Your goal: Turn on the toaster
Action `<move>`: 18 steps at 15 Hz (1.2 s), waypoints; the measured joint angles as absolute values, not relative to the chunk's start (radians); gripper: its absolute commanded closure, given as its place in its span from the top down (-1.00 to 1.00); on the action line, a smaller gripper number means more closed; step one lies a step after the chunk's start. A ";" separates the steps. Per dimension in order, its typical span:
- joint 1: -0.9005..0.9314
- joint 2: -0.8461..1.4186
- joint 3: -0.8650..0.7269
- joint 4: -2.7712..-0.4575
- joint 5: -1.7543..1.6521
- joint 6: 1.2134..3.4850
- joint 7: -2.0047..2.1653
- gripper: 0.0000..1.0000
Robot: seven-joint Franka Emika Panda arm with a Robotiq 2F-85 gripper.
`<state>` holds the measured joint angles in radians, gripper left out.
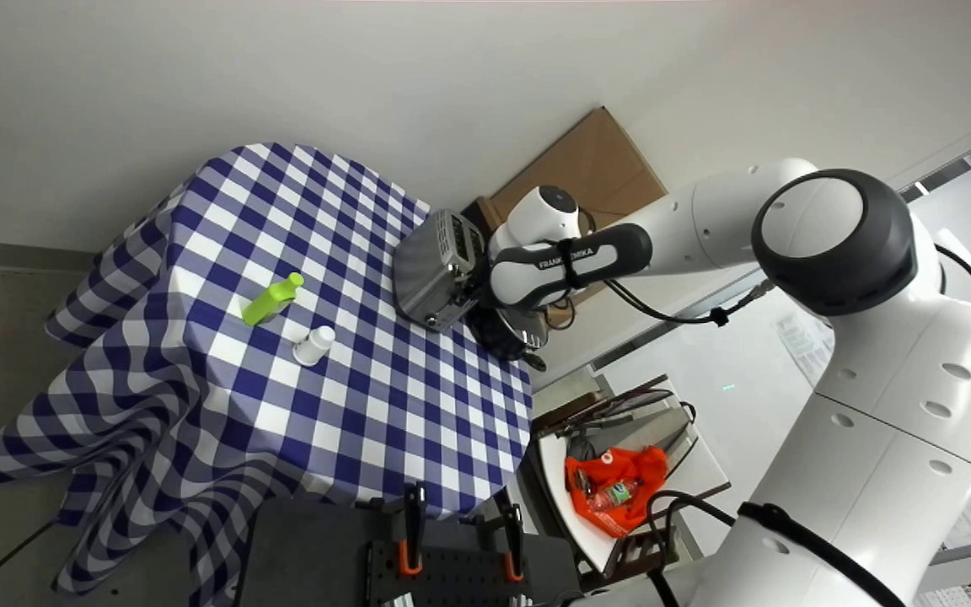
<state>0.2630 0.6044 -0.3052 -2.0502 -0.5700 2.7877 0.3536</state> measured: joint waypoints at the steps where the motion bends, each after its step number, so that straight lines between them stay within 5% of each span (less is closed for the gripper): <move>1: 0.271 0.609 -0.311 -2.048 -0.570 2.788 0.354 -0.99; 18: 0.363 0.694 -0.372 -2.034 -0.570 2.855 0.359 -0.99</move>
